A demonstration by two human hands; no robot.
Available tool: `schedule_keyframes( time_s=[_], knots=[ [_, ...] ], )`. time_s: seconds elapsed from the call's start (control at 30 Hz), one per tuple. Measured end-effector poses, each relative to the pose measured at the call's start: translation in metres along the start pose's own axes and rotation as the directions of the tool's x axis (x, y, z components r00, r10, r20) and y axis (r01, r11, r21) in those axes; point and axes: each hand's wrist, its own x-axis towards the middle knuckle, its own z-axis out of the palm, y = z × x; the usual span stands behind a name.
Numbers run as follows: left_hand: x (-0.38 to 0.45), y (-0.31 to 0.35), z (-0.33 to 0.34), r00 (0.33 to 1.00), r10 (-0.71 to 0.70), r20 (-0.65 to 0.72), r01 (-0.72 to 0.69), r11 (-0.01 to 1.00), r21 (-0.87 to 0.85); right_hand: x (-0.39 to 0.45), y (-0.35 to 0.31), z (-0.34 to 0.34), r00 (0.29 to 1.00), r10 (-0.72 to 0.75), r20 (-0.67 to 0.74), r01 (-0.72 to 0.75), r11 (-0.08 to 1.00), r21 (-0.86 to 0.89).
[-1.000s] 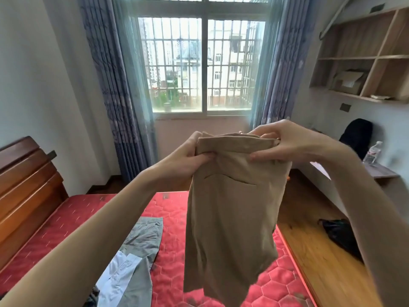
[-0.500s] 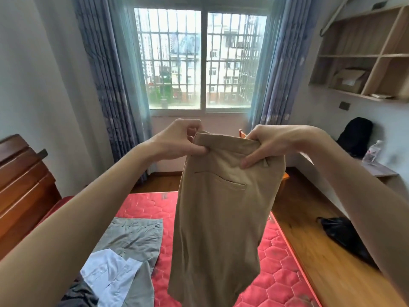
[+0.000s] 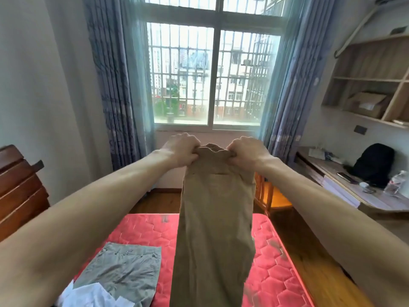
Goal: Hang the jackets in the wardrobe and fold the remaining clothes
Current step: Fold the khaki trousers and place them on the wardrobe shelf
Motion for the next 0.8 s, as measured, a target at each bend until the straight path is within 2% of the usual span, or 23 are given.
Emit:
schedule_keyframes(
  time_s=[0.1,0.23,0.4,0.47,0.6,0.67,0.73,0.8],
  knots=[
    [0.027,-0.003,-0.004,0.979,0.011,-0.205,0.018,0.99,0.14,0.03,0.005,-0.005,0.983,0.004,-0.182,-0.021,0.996,-0.091],
    [0.047,0.002,-0.026,0.871,0.039,-0.49,0.092,0.966,0.241,0.057,0.011,-0.03,0.927,-0.063,-0.371,-0.03,0.97,-0.24],
    [0.051,0.002,-0.036,0.741,0.148,-0.655,0.066,0.955,0.291,0.061,0.023,-0.033,0.817,-0.108,-0.567,-0.046,0.967,-0.251],
    [0.043,0.001,-0.022,0.73,0.184,-0.658,0.054,0.944,0.324,0.051,0.025,-0.022,0.796,-0.135,-0.589,-0.051,0.956,-0.288],
    [0.015,-0.003,0.045,0.767,0.264,-0.584,-0.046,0.931,0.362,0.008,0.025,0.036,0.82,-0.207,-0.533,0.042,0.952,-0.304],
    [-0.006,-0.001,0.095,0.804,0.275,-0.528,-0.11,0.94,0.323,-0.021,0.019,0.083,0.854,-0.202,-0.479,0.064,0.956,-0.287],
    [-0.036,0.004,0.155,0.867,0.275,-0.415,-0.156,0.942,0.298,-0.055,0.008,0.142,0.898,-0.161,-0.409,0.078,0.974,-0.212],
    [-0.073,0.011,0.223,0.935,0.217,-0.281,-0.15,0.959,0.242,-0.095,-0.004,0.206,0.944,-0.118,-0.309,0.078,0.987,-0.139]
  ],
)
